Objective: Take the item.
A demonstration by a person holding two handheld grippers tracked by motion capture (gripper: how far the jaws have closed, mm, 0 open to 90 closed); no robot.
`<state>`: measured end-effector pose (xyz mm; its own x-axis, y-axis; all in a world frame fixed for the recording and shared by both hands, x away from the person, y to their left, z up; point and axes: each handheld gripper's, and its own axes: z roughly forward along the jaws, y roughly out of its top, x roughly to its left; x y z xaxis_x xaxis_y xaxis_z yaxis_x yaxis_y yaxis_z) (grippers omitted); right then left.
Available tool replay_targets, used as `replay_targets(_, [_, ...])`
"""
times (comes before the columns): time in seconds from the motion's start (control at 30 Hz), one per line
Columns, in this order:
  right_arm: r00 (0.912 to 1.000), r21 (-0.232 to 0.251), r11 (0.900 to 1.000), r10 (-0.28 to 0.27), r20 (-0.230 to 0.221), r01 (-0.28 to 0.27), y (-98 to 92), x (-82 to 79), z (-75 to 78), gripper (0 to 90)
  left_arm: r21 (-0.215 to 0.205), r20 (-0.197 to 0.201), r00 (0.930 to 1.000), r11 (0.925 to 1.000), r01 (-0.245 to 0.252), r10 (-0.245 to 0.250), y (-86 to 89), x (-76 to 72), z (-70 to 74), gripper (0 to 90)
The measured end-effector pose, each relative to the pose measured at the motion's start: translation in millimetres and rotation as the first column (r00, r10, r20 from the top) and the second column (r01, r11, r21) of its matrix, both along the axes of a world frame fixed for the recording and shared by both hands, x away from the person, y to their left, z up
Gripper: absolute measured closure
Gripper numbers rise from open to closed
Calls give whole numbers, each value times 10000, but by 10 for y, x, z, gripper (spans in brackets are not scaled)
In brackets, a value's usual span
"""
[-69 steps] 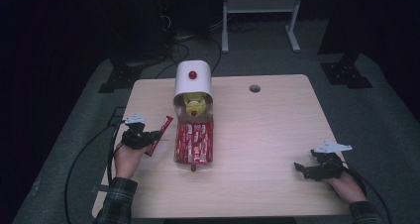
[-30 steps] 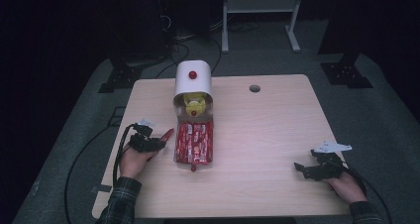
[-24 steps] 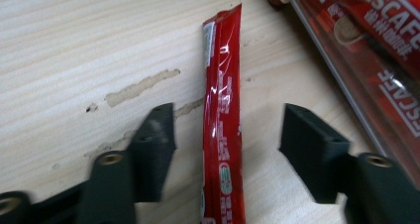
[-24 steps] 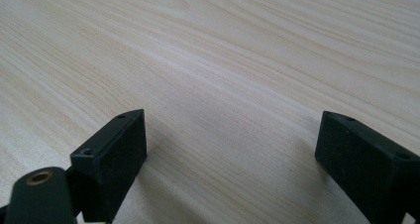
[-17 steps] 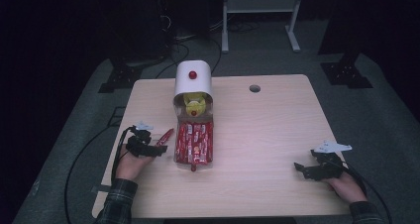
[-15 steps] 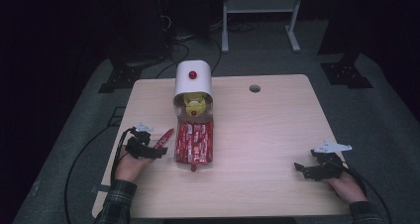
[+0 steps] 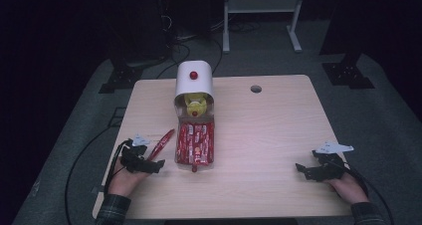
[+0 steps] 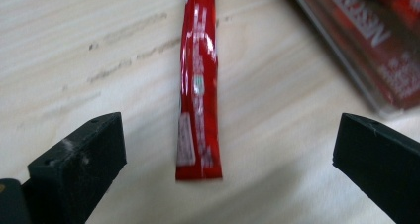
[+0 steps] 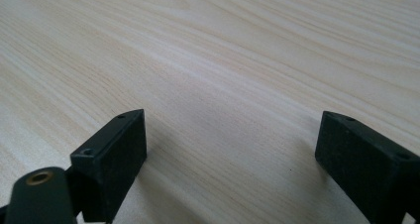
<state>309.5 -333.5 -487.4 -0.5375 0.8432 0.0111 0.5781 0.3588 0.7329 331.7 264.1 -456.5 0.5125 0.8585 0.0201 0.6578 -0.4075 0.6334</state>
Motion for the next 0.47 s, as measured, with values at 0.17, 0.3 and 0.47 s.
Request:
replay_targets(0.17, [10000,19,10000,-13,-4,13,2,0,0,114,104,-67,10000,9999,-10,11,51,-106,-53,0])
replay_targets(0.3, [10000,15,10000,-10,-3,10,1,0,0,114,227,-214,9998,9997,26,-21,66,-162,-106,0])
replay_targets(0.47, [10000,17,10000,-13,-3,13,1,0,0,114,323,-289,9996,9995,-37,47,83,-190,-138,0])
